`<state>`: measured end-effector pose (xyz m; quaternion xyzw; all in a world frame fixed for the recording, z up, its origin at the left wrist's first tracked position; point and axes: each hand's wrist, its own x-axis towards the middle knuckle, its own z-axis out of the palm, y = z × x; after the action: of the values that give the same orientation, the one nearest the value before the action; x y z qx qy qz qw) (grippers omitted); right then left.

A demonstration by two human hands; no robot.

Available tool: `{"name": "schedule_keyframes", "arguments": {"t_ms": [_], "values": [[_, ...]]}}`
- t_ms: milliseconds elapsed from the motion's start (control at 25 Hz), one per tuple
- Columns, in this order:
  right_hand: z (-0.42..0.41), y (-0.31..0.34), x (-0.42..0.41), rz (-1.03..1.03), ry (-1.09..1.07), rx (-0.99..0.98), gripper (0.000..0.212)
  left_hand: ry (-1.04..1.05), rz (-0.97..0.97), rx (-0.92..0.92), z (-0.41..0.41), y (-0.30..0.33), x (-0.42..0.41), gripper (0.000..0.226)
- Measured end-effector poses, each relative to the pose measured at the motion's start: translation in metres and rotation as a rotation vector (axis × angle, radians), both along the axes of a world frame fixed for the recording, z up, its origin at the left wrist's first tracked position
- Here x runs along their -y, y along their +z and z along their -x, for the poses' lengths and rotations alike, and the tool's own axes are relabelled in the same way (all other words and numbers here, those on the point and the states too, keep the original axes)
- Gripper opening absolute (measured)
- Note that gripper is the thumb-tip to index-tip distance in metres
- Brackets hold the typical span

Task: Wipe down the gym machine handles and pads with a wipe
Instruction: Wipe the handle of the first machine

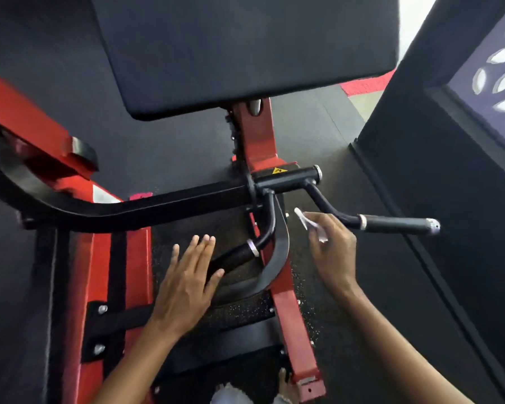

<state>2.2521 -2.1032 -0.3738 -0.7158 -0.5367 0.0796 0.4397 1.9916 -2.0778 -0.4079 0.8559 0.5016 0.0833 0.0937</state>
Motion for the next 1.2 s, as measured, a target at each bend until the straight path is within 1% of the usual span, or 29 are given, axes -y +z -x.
{"name": "schedule_keyframes", "arguments": {"t_ms": [80,120,200,240,320,360,440,520,640,720,840,960,1000,1040,1080,1120,1200], "values": [[0.044,-0.007,-0.005,-0.008,0.196,0.177,0.027,0.070,0.046,0.015,0.035,-0.009,0.015,0.063],[0.065,-0.012,-0.009,-0.012,0.261,0.273,0.027,0.091,0.067,0.015,0.047,-0.016,0.020,0.063],[0.096,-0.027,-0.015,0.016,0.334,0.445,0.023,0.087,0.081,-0.008,0.057,-0.029,0.027,0.061],[0.114,-0.036,-0.017,0.039,0.358,0.504,0.026,0.079,0.079,-0.010,0.059,-0.036,0.029,0.060],[0.143,-0.056,-0.010,0.071,0.422,0.572,0.032,0.095,0.080,0.035,0.059,-0.046,0.029,0.056],[0.153,-0.065,-0.003,0.063,0.462,0.600,0.031,0.104,0.077,0.070,0.059,-0.049,0.027,0.053],[0.163,-0.076,0.008,0.028,0.533,0.654,0.036,0.103,0.062,0.101,0.059,-0.052,0.027,0.052],[0.162,-0.078,0.013,0.022,0.609,0.719,0.041,0.086,0.023,0.096,0.061,-0.056,0.027,0.049],[0.145,-0.070,0.008,0.051,0.741,0.822,0.044,0.107,0.027,0.086,0.063,-0.056,0.028,0.051],[0.122,-0.062,0.004,0.073,0.715,0.832,0.045,0.126,0.033,0.091,0.062,-0.055,0.028,0.051],[0.089,-0.055,0.005,0.137,0.518,0.768,0.049,0.148,0.034,0.114,0.061,-0.052,0.030,0.051],[0.098,-0.059,0.009,0.154,0.326,0.706,0.047,0.166,0.041,0.136,0.061,-0.051,0.029,0.052],[0.113,-0.061,0.010,0.160,0.284,0.677,0.051,0.169,0.039,0.136,0.061,-0.051,0.029,0.053],[0.131,-0.062,0.011,0.173,0.280,0.654,0.059,0.166,0.033,0.130,0.061,-0.050,0.028,0.052],[0.150,-0.063,0.013,0.176,0.325,0.641,0.062,0.162,0.024,0.121,0.062,-0.049,0.028,0.051],[0.169,-0.065,0.017,0.165,0.411,0.630,0.060,0.156,0.017,0.110,0.063,-0.048,0.028,0.050],[0.190,-0.071,0.021,0.124,0.553,0.621,0.048,0.148,0.005,0.079,0.065,-0.047,0.028,0.049]]}}
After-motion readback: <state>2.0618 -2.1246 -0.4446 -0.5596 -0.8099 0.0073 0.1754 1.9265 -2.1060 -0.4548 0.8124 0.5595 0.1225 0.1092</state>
